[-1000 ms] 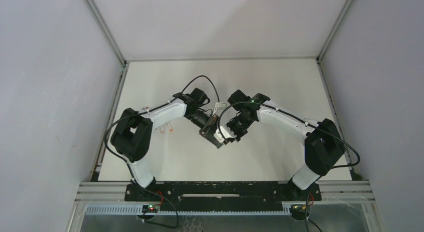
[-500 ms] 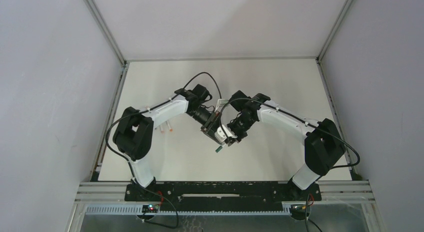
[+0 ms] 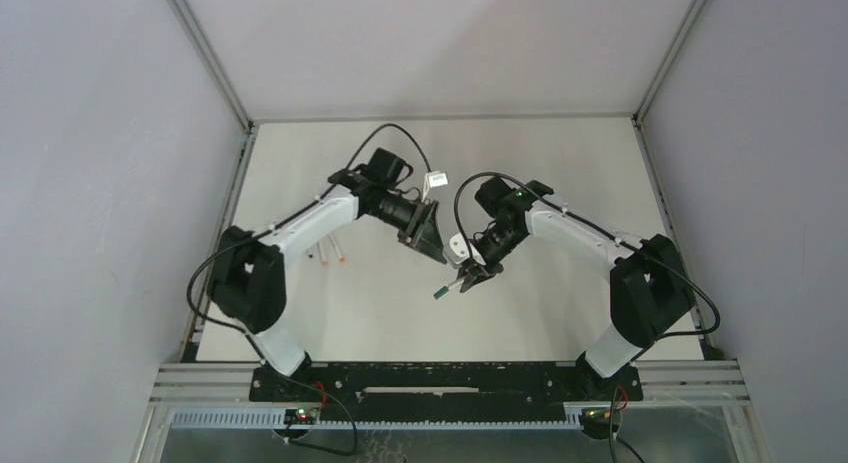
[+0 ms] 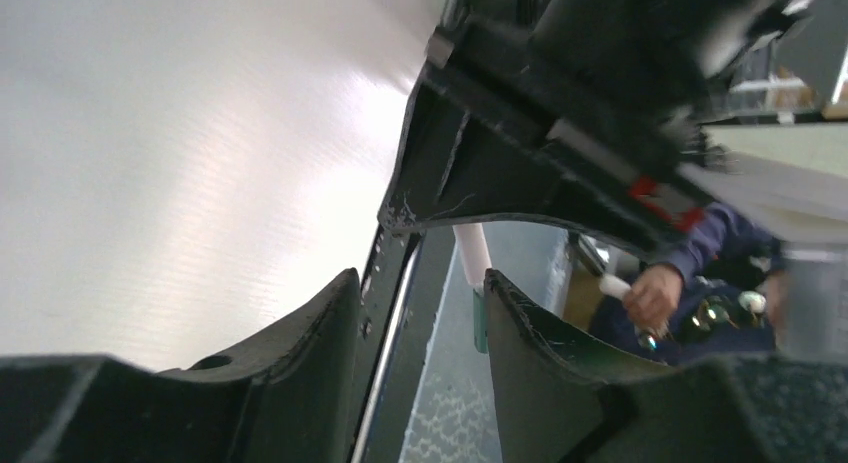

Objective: Insert the pens into the pen caps
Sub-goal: Insert the pen cap onto the pen, then press the pen cap onto the pen.

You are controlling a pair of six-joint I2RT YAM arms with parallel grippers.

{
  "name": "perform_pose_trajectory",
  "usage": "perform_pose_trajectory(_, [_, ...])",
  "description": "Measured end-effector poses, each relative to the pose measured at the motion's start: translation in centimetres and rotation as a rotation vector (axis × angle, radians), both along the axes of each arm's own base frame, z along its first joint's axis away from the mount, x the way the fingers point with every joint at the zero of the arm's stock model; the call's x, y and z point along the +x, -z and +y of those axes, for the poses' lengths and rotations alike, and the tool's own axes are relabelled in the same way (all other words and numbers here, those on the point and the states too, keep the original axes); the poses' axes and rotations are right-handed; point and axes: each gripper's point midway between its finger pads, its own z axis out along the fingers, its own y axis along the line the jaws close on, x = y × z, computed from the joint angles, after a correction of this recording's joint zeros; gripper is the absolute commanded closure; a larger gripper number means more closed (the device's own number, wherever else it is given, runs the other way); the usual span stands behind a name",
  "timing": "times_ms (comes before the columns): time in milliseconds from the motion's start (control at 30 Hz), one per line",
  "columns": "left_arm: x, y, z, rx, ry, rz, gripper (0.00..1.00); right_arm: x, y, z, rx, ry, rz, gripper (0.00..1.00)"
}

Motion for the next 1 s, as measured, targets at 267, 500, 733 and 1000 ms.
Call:
perform_pose_trajectory(267, [5.3, -6.2, 1.2, -0.089, -0.245, -0.265, 0.42, -0.3, -1.5, -0.3, 0.070, 0.037, 0.055, 1.00])
perform_pose_trajectory(500, [6.6, -11.7, 4.2, -0.240, -0.525, -0.654, 0.00, 1.2, -4.1, -1.2, 0.151, 0.183, 0.185, 1.00])
perform_pose_trajectory(733, [5.9, -21.5, 6.5, -0.557, -0.731, -0.952, 0.00, 3.4, -8.6, -1.6, 0.255, 0.307, 0.322, 1.00])
perform_pose_trajectory(1000, [4.1, -23.6, 5.9, -0.799, -0.681, -0.989, 0.00, 5.1, -15.6, -1.9, 0.359, 0.364, 0.427, 1.00])
